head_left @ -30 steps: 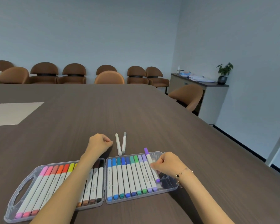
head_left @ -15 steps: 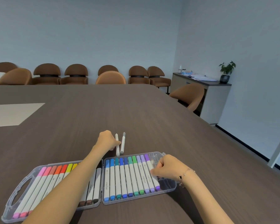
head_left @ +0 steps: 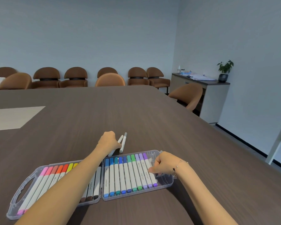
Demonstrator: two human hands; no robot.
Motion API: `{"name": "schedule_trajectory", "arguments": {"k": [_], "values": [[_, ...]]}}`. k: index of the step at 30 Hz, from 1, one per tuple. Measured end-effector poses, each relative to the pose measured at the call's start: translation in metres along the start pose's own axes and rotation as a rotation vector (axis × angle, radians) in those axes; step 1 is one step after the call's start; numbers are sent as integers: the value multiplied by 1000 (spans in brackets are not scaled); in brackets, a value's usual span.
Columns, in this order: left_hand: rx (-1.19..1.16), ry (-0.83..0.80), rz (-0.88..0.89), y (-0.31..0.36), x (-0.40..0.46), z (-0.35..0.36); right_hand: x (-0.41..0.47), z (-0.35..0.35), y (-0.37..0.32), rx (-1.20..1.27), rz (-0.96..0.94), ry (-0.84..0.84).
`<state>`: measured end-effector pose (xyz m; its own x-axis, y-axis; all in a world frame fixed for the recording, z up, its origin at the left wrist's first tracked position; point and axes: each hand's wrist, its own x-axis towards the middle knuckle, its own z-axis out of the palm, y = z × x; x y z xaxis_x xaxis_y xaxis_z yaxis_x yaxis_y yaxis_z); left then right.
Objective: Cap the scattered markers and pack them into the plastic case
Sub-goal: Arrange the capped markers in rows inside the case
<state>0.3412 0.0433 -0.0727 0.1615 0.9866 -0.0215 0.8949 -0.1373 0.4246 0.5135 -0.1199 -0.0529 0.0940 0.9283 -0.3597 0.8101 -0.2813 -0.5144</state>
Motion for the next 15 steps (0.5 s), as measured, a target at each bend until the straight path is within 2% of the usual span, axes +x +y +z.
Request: {"name": "schedule_trajectory", "arguments": {"k": [4,8,13,15], "values": [[-24,10,34,1,-7,-3,0,-5,-2,-14,10,-37],[-267,0,129,4,-19,-25,-1,-7,-2,-13,4,-36],[-457,-104,115,4,-44,-57,-6,-6,-1,-93,1,24],[-544,-119,71,1,-50,-63,-6,-4,0,-50,0,125]]}}
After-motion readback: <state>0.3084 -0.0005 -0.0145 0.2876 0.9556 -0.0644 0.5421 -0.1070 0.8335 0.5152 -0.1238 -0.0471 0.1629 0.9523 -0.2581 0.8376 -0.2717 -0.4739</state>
